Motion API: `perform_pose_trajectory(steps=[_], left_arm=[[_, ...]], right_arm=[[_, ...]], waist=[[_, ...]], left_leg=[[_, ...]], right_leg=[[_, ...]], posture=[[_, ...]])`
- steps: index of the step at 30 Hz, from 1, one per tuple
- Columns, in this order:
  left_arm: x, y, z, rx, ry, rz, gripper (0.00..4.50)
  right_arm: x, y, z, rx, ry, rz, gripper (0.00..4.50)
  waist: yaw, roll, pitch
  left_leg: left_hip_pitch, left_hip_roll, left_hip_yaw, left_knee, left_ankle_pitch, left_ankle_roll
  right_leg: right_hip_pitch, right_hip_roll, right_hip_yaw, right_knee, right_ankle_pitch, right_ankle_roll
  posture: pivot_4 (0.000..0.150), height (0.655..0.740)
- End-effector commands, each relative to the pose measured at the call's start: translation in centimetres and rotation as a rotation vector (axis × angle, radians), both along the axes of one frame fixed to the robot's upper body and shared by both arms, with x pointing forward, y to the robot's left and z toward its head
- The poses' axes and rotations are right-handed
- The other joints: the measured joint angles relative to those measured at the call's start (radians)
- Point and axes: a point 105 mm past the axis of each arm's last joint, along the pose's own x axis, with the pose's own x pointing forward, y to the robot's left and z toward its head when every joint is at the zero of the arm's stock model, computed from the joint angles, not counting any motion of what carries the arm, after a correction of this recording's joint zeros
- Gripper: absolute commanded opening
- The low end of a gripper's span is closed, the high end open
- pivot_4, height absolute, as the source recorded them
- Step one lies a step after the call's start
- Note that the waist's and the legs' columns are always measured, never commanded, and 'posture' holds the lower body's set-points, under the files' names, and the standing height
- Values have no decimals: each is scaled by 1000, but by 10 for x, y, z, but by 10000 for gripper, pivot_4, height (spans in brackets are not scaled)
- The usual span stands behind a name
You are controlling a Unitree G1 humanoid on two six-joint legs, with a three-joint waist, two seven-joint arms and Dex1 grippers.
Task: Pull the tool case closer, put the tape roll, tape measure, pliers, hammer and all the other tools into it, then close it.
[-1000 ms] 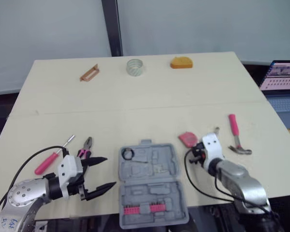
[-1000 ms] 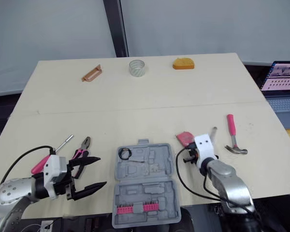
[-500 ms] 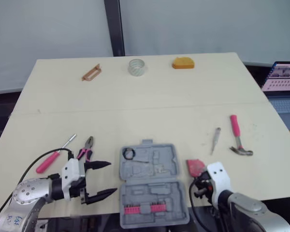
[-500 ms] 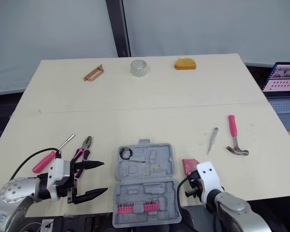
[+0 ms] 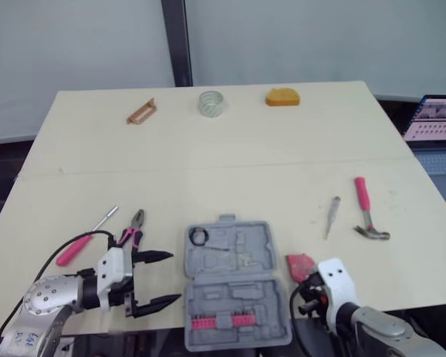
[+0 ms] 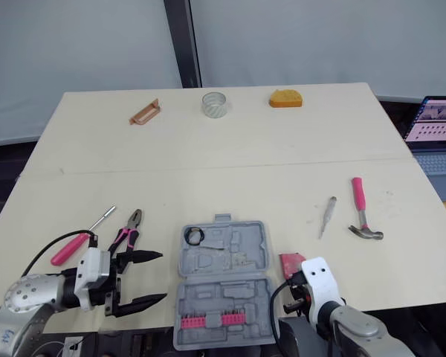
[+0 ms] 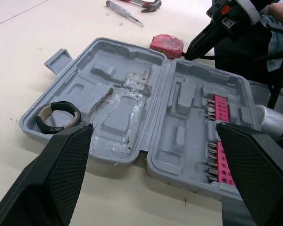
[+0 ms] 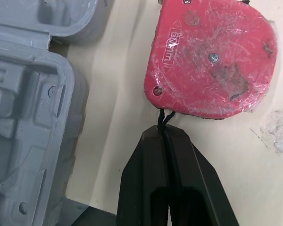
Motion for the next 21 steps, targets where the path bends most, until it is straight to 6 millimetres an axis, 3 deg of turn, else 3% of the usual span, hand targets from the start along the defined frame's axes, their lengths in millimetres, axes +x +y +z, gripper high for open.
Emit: perform_pose_trajectory(steps=[1,12,15,21], left_arm=[[-2,0,0,4,-10,-11,45000],[-4,0,0,6,-10,-17,45000],[-3,-1,1,8,-12,-19,45000],[-3,-4,2,2,-15,-20,45000]], right_arm=[[-8,2,-1,4,26,1,626],[-8,4,-2,15,37,-18,626],[-8,-1,-1,6,40,-37,9007],[-9,-8,5,2,36,-52,36961]], waist=[[0,0,0],[0,0,0],[-1,0,0],[2,-1,0]], left_leg=[[0,0,0,0,0,0],[0,0,0,0,0,0],[0,0,0,0,0,0],[0,0,0,0,0,0]], right_leg=[[0,0,0,0,0,0],[0,0,0,0,0,0],[0,0,0,0,0,0],[0,0,0,0,0,0]], posture=[[1500,7400],[1500,7400],[1500,7400],[1500,7400]])
